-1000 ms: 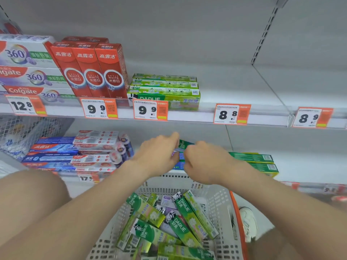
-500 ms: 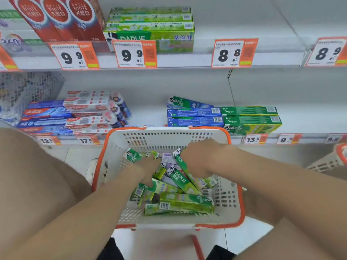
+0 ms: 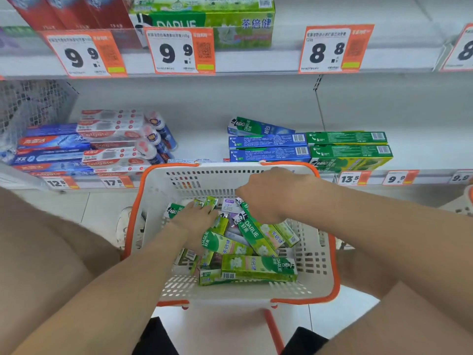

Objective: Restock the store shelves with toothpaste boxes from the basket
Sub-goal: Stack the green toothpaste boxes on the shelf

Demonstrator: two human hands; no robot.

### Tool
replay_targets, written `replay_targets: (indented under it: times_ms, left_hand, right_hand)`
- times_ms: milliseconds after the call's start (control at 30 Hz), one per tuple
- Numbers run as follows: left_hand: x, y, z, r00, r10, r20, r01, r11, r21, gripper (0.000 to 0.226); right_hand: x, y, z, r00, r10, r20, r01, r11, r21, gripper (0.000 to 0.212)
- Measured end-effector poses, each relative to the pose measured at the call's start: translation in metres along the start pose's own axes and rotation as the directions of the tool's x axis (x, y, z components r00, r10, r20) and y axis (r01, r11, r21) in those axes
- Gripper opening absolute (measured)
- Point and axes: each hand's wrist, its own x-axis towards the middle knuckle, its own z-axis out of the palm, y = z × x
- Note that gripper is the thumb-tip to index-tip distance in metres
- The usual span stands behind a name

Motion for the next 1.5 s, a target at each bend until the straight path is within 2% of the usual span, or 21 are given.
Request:
replay_targets:
  times_ms: [133,267,367,433,500,567,633,733,833,900,1000,1100,1167,1233,1300,1400,1500]
  left_hand:
    - [-0.008,-0.002,-0.017,0.997,0.018,-0.069,-0.022,0.998,-0.058,0.106]
    - [-0.030,-0.001,-0.056,0.991,-0.009,-0.134,-0.023,0.973,-0.229,0.109]
    - [-0.056,-0.004,-0.088,0.978,-0.022,-0.207,-0.057,0.928,-0.369,0.094]
    - [-0.077,-0.004,-0.112,0.953,-0.051,-0.298,-0.103,0.871,-0.480,0.078]
    - [-0.098,-0.005,-0.137,0.926,-0.103,-0.364,-0.138,0.805,-0.577,0.072]
    - [-0.116,-0.010,-0.161,0.905,-0.155,-0.397,-0.168,0.726,-0.666,0.074]
    - [-0.133,-0.018,-0.181,0.889,-0.187,-0.417,-0.225,0.614,-0.756,0.071]
    - [-0.151,-0.028,-0.205,0.877,-0.246,-0.413,-0.290,0.414,-0.863,0.069]
    - [-0.160,-0.029,-0.226,0.883,-0.320,-0.344,-0.299,0.181,-0.937,0.063]
    - [-0.160,-0.029,-0.236,0.885,-0.328,-0.331,-0.304,0.131,-0.944,0.057]
    - [-0.159,-0.035,-0.246,0.865,-0.376,-0.333,-0.346,0.034,-0.938,0.035]
    - [-0.158,-0.038,-0.253,0.852,-0.430,-0.298,-0.400,-0.169,-0.901,0.034]
    - [-0.156,-0.038,-0.255,0.850,-0.458,-0.263,-0.428,-0.307,-0.850,0.041]
    - [-0.153,-0.036,-0.257,0.849,-0.459,-0.259,-0.451,-0.378,-0.808,0.045]
    - [-0.151,-0.032,-0.259,0.847,-0.460,-0.266,-0.459,-0.384,-0.801,0.046]
    - [-0.149,-0.031,-0.261,0.830,-0.496,-0.256,-0.471,-0.375,-0.799,0.050]
    - [-0.156,-0.030,-0.272,0.820,-0.499,-0.280,-0.493,-0.367,-0.789,0.047]
  right_hand:
    - [0.000,0.005,0.003,1.000,0.024,0.020,-0.025,0.999,0.024,0.033]
    - [-0.006,0.018,0.004,0.998,0.059,0.022,-0.060,0.997,0.055,0.030]
    - [-0.011,0.029,0.006,0.995,0.090,0.050,-0.093,0.994,0.064,0.027]
    - [-0.014,0.034,0.005,0.993,0.082,0.091,-0.090,0.992,0.092,0.043]
    - [-0.019,0.039,0.001,0.994,0.055,0.092,-0.070,0.984,0.167,0.072]
    - [-0.025,0.041,-0.005,0.999,0.033,-0.001,-0.031,0.967,0.251,0.085]
    - [-0.033,0.041,-0.011,0.976,0.024,-0.217,0.042,0.955,0.293,0.080]
    - [-0.043,0.045,-0.024,0.858,0.094,-0.505,0.138,0.904,0.404,0.066]
    - [-0.050,0.051,-0.038,0.796,0.139,-0.590,0.163,0.888,0.429,0.057]
    - [-0.052,0.054,-0.043,0.792,0.128,-0.597,0.155,0.904,0.399,0.051]
    - [-0.055,0.064,-0.051,0.774,0.147,-0.616,0.167,0.891,0.422,0.046]
    - [-0.064,0.076,-0.062,0.756,0.259,-0.601,0.217,0.768,0.603,0.054]
    - [-0.070,0.079,-0.068,0.752,0.323,-0.575,0.327,0.575,0.750,0.045]
    - [-0.074,0.079,-0.071,0.758,0.384,-0.526,0.426,0.319,0.847,0.029]
    - [-0.074,0.081,-0.074,0.794,0.409,-0.450,0.424,0.158,0.892,0.029]
    - [-0.072,0.081,-0.079,0.819,0.391,-0.420,0.426,0.077,0.902,0.036]
    - [-0.071,0.075,-0.087,0.797,0.441,-0.412,0.472,-0.029,0.881,0.027]
